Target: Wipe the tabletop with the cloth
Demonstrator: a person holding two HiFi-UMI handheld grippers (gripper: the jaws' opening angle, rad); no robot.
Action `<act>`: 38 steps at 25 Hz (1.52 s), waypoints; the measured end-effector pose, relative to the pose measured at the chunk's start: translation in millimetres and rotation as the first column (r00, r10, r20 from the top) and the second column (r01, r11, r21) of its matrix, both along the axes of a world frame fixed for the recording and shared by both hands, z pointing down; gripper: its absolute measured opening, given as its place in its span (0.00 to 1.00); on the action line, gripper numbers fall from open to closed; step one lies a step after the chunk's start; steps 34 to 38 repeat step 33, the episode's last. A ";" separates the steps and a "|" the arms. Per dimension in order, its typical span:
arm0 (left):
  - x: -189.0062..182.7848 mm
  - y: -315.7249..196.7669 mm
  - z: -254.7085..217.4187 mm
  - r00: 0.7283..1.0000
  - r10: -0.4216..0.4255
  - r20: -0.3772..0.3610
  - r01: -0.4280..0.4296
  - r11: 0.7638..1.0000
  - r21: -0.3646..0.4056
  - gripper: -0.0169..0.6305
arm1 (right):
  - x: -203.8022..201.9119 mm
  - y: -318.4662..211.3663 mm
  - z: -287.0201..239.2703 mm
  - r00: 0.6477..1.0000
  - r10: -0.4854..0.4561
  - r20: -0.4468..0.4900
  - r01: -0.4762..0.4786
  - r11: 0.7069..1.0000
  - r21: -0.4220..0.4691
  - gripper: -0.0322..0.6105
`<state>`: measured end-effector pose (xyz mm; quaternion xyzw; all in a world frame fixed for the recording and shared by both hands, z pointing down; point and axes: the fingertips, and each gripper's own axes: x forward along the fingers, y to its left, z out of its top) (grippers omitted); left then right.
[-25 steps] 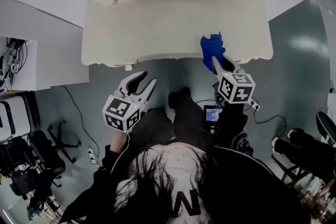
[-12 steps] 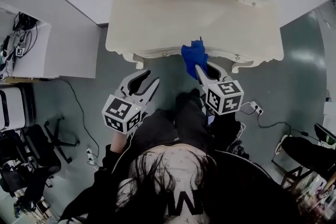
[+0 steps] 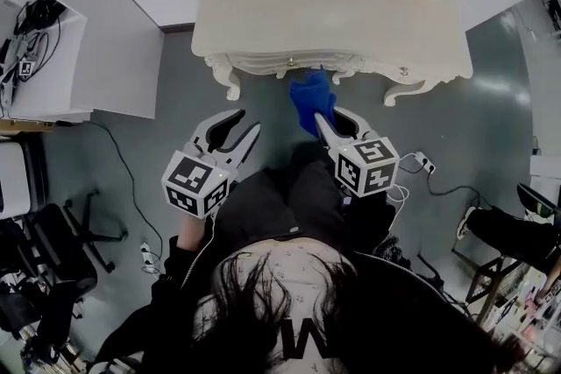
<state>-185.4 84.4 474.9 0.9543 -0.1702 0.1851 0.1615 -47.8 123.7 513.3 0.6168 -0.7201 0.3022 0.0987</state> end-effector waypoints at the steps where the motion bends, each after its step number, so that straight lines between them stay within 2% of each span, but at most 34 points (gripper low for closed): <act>1: -4.2 1.2 1.2 1.000 0.002 -0.001 -0.002 1.000 -0.002 0.25 | -5.3 3.0 -0.1 1.000 -0.001 -0.002 0.001 1.000 -0.002 0.19; 7: -7.0 15.8 0.8 0.999 0.037 -0.028 -0.037 0.999 -0.008 0.25 | -15.8 18.8 -4.3 0.999 -0.007 -0.031 0.006 1.000 -0.016 0.19; 17: -14.6 32.1 -4.4 0.998 0.047 -0.049 -0.047 0.999 0.015 0.25 | -20.1 40.1 -17.0 0.999 0.009 -0.052 -0.008 1.000 0.013 0.19; 27: -11.6 53.7 -10.5 0.996 0.073 -0.052 -0.071 0.997 0.044 0.25 | 6.9 69.8 -32.2 0.994 0.090 -0.069 -0.086 0.995 0.054 0.19; 33: -15.0 58.5 -9.8 0.997 0.060 -0.052 -0.058 0.997 0.048 0.25 | 34.9 82.7 -43.4 0.984 0.155 -0.082 -0.148 0.985 0.083 0.19; 38: -15.0 58.5 -9.8 0.997 0.060 -0.052 -0.058 0.997 0.048 0.25 | 34.9 82.7 -43.4 0.984 0.155 -0.082 -0.148 0.985 0.083 0.19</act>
